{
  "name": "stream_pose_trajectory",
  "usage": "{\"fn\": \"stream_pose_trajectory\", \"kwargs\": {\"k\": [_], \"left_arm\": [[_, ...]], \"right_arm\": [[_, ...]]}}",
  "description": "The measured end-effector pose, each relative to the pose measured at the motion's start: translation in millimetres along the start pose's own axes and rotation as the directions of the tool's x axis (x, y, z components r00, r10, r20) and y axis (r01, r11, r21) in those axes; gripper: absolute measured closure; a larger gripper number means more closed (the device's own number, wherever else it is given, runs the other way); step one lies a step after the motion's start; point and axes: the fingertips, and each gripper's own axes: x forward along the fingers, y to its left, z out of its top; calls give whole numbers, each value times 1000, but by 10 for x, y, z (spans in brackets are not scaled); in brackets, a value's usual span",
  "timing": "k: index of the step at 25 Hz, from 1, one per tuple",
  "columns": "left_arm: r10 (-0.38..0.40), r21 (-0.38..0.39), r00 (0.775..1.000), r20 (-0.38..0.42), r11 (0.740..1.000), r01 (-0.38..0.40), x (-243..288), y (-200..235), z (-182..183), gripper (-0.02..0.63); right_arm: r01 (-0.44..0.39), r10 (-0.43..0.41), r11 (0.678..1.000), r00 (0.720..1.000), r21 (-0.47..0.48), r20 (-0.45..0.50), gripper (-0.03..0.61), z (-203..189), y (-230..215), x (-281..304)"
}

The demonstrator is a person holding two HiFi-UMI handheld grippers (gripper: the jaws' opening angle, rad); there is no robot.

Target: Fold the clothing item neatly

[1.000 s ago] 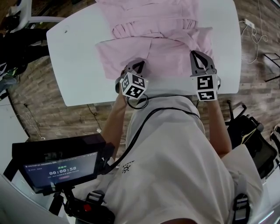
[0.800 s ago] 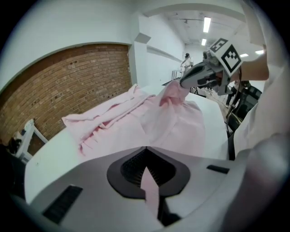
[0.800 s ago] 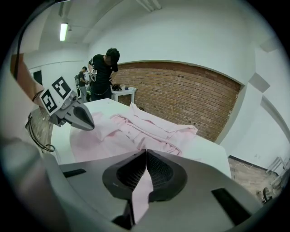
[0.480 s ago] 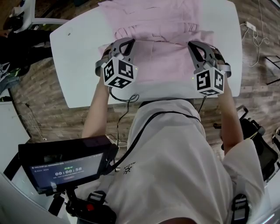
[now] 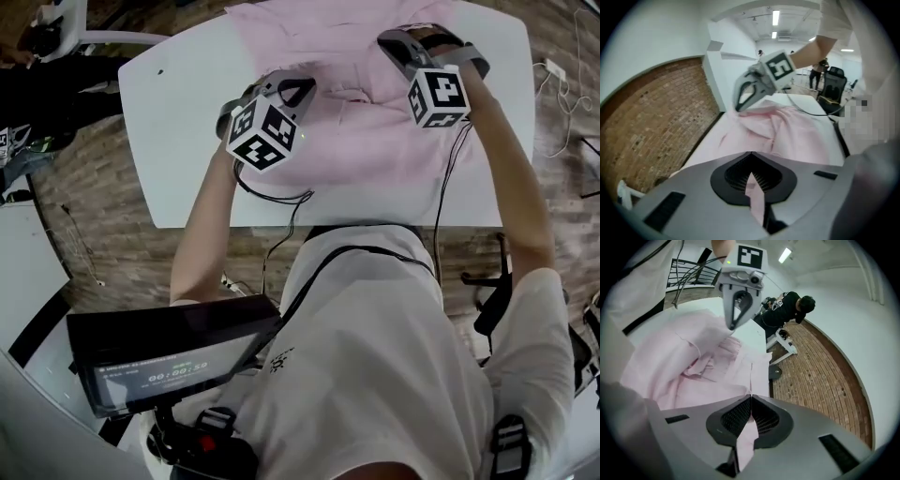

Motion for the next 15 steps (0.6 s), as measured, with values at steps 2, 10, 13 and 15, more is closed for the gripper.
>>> {"fn": "stream_pose_trajectory", "kwargs": {"k": [2,10,13,15], "left_arm": [[-123,16,992,0,992,123,41,-387,-45,612],[-241,35,967,-87,969,245,152,-1676,-532,512],[-199,118,970,-137,969,216,234,-1753,-659,512],[-183,152,970,-162,966,208,272,-1739,-727,512]], "right_arm": [[-14,14,1000,1000,-22,12,565,-15,-29,246],[-34,11,964,996,262,88,446,-19,-72,363],[42,-92,917,990,396,110,447,-58,-253,37],[101,-174,867,979,488,106,448,-127,-349,-240]]}}
